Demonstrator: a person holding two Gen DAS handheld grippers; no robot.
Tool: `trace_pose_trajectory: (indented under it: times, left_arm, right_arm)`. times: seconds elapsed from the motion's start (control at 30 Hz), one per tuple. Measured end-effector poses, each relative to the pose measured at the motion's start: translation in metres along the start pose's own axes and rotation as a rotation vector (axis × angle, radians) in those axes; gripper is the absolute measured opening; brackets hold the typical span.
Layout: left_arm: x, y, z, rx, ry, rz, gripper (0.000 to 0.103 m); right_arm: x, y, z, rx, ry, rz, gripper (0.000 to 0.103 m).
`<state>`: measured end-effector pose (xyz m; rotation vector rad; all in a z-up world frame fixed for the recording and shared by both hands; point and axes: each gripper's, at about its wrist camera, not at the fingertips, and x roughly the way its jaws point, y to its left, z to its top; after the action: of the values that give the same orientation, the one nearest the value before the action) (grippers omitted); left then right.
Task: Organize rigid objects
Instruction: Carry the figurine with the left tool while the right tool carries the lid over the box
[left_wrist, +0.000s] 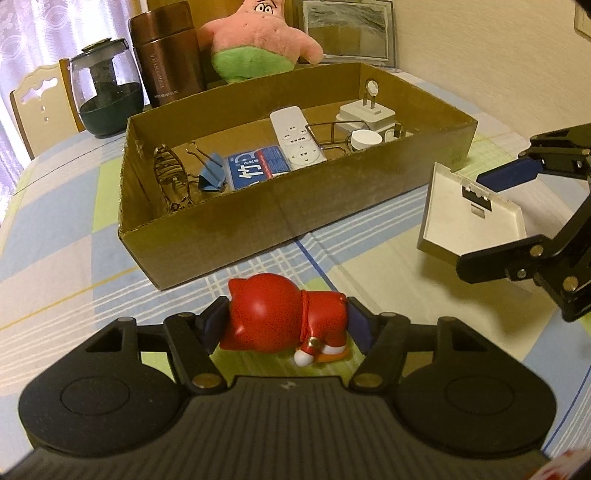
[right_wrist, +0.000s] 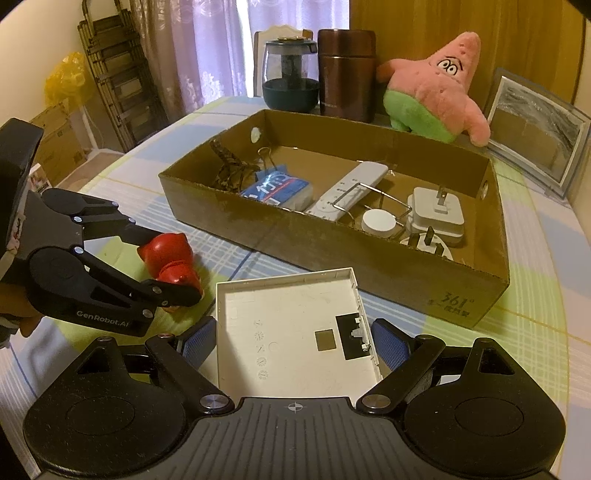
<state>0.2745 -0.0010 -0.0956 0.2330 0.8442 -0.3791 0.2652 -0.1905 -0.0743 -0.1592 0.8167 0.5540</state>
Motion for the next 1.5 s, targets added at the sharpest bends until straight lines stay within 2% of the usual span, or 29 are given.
trace_pose_trajectory:
  times: [0.33, 0.63, 0.73, 0.9, 1.27, 1.5]
  left_arm:
    - [-0.01, 0.0, 0.003, -0.021, -0.017, -0.013, 0.063]
    - [-0.028, 0.003, 0.01, -0.073, -0.054, -0.034, 0.063]
    - [-0.037, 0.003, 0.016, -0.099, -0.08, -0.036, 0.063]
    - [-0.053, 0.0, 0.032, -0.126, -0.132, -0.014, 0.063]
    - [-0.065, 0.002, 0.075, -0.145, -0.198, 0.04, 0.063]
    - [-0.056, 0.012, 0.109, -0.144, -0.235, 0.054, 0.063]
  right_arm:
    - [-0.003, 0.0, 0.001, 0.015, -0.002, -0.008, 0.087]
    - [-0.016, -0.013, 0.007, 0.113, -0.016, -0.031, 0.087]
    - [-0.025, -0.019, 0.013, 0.174, -0.051, -0.015, 0.087]
    - [-0.04, -0.024, 0.025, 0.22, -0.122, -0.045, 0.087]
    - [-0.054, -0.032, 0.057, 0.277, -0.205, -0.116, 0.087]
    - [-0.047, -0.045, 0.089, 0.3, -0.254, -0.175, 0.087]
